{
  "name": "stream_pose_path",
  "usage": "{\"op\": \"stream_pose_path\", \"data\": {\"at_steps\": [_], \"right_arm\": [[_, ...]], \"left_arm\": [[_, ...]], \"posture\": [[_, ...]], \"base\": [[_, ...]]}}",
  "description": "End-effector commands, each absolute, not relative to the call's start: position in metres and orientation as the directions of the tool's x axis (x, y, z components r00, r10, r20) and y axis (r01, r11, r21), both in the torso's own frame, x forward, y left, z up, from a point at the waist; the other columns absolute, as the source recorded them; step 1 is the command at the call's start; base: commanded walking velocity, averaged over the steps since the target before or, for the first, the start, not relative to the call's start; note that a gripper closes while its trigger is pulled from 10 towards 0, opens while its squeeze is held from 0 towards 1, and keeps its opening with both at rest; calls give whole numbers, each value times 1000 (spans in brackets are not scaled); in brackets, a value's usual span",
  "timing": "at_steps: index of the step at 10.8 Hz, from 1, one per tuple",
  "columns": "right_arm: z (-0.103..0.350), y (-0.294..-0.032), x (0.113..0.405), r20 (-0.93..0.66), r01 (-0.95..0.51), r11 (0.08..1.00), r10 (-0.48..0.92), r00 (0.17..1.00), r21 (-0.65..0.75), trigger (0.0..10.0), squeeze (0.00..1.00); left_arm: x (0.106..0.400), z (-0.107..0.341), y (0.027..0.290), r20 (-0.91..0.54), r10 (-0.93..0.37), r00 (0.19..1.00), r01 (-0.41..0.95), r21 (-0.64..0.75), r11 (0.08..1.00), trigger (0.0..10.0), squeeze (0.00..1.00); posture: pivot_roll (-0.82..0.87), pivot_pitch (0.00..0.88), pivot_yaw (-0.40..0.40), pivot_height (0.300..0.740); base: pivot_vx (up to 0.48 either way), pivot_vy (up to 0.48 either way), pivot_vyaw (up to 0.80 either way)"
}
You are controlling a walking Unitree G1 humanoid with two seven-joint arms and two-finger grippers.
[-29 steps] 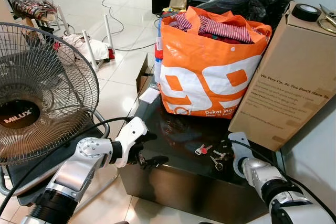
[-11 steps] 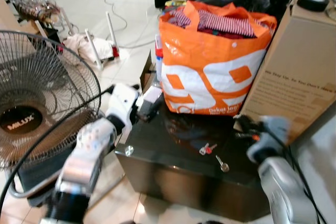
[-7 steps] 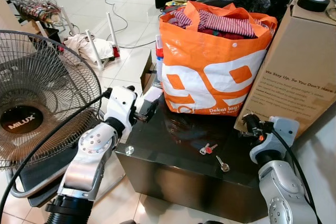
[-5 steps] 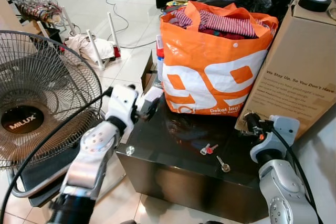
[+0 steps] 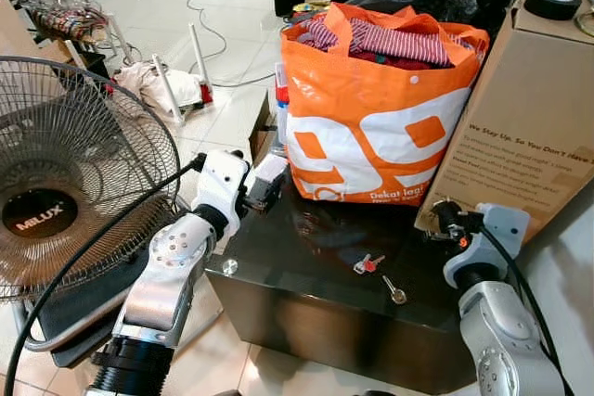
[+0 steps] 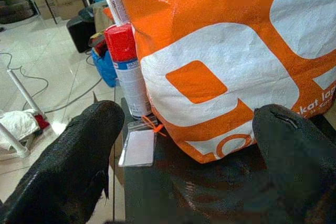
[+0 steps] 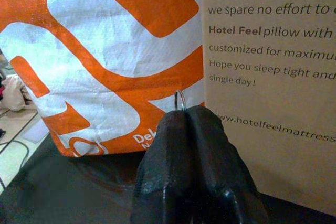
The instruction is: Hang keys on a hook
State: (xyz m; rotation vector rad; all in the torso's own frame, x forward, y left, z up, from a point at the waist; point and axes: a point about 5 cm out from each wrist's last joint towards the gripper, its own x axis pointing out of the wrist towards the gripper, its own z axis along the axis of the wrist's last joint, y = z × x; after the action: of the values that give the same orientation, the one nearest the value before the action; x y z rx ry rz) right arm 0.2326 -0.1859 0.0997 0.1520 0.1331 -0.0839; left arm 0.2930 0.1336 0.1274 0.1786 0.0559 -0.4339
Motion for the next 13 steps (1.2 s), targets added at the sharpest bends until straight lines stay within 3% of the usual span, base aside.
{"op": "stream_pose_path", "data": {"at_steps": [1,9,13], "right_arm": [[102,-186,235,-140,92,986,-72,988,140,10000,0],[104,-186,241,-137,74,990,-58,989,120,10000,0],[107,-185,247,-123,74,991,-61,991,108,10000,0]], "left_arm": [[295,130,132,-84,-418,905,426,172,888,10000,86],[298,130,137,-79,-403,912,410,187,893,10000,86],[306,138,136,-28,-390,920,388,183,903,10000,82]], "posture": [[-136,0,67,740],[-127,0,57,740],[-141,0,76,740]], "base": [[-281,0,0],[-272,0,0],[0,0,0]]}}
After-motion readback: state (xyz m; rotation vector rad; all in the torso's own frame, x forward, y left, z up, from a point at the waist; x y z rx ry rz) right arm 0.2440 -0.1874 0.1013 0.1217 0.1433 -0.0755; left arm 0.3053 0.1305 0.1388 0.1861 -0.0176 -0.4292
